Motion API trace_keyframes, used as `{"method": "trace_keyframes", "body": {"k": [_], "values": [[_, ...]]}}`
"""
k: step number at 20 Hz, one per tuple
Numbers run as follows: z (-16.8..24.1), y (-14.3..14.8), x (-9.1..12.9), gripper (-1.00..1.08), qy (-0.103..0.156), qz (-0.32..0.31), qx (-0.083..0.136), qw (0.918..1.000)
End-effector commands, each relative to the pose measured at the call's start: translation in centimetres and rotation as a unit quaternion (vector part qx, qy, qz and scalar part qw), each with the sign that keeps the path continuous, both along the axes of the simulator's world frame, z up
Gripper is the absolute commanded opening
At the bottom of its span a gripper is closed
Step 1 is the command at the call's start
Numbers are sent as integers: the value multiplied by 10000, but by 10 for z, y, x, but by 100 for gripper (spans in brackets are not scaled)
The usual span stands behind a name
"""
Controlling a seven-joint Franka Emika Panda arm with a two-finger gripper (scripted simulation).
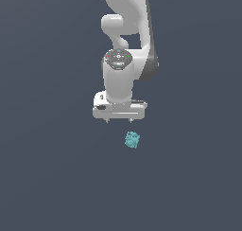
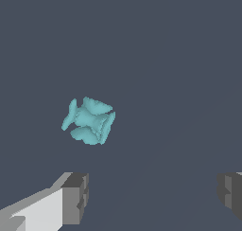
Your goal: Pick up the object and move it to a goal position.
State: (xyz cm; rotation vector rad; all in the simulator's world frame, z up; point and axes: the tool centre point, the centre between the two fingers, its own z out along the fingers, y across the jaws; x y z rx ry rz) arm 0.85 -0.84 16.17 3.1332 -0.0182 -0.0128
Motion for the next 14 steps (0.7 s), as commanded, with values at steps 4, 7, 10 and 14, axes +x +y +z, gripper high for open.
{"method": "trace_keyframes", "body": {"k": [4,7,10,14], "values": [[-1,2,0,100,19,-38,19,10000],[-3,6,-1,100,73,-131,69,9999],[-4,8,-1,100,112,-175,105,9997],[-3,8,-2,100,114,-171,106,9997]]}}
